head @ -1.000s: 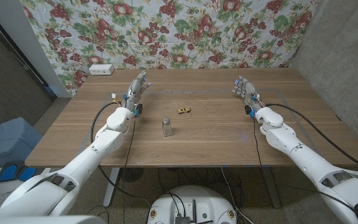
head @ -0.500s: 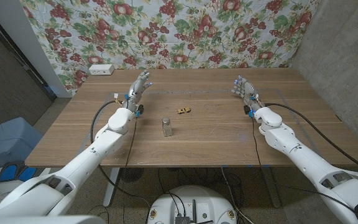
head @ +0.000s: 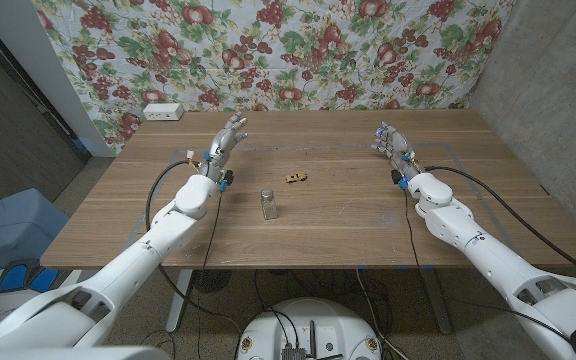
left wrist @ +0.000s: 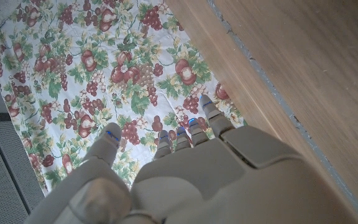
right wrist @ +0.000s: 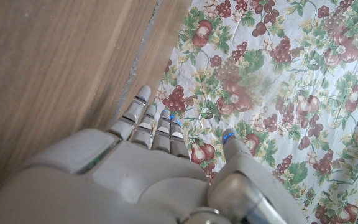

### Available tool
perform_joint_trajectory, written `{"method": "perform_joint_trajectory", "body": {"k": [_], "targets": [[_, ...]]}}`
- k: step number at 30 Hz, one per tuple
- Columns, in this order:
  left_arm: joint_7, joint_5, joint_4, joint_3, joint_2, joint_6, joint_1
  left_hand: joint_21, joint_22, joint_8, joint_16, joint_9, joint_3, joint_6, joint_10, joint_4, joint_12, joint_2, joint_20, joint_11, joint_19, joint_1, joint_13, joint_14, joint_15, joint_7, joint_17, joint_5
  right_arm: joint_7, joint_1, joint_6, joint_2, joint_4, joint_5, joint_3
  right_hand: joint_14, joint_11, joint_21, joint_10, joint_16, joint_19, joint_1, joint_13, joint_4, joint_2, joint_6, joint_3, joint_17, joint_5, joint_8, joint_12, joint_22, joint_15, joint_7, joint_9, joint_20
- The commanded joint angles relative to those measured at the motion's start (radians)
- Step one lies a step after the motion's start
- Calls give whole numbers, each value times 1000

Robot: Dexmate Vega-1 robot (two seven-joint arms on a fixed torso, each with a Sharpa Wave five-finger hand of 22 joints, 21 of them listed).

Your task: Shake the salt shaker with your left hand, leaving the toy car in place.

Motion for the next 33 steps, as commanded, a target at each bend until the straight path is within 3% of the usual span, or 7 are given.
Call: {"method": "perform_joint_trajectory", "body": {"k": [1, 33], "targets": [[12, 33, -73, 3, 30, 39, 33, 1, 2, -2, -3, 5, 4, -3, 2, -10, -6, -9, -2, 2, 1, 3, 1, -1, -9, -8, 2, -4, -4, -12, 5, -4, -12, 0, 2, 5, -3, -2, 12, 8, 14, 0, -1, -5, -1, 11, -1, 3, -3, 2, 5, 2, -1, 0, 5, 2], [47, 72, -272, -14, 96, 120, 159, -5, 2, -6, -7, 6, 1, -2, 1, -33, -12, -14, -3, 3, 3, 8, 2, -3, -14, -4, 2, -6, -14, -66, 6, -31, -76, 10, 18, 1, -2, -25, 14, 9, 18, -4, -1, -12, 4, 12, -5, -3, -4, -3, 1, 2, 1, 0, 6, 3]]}}
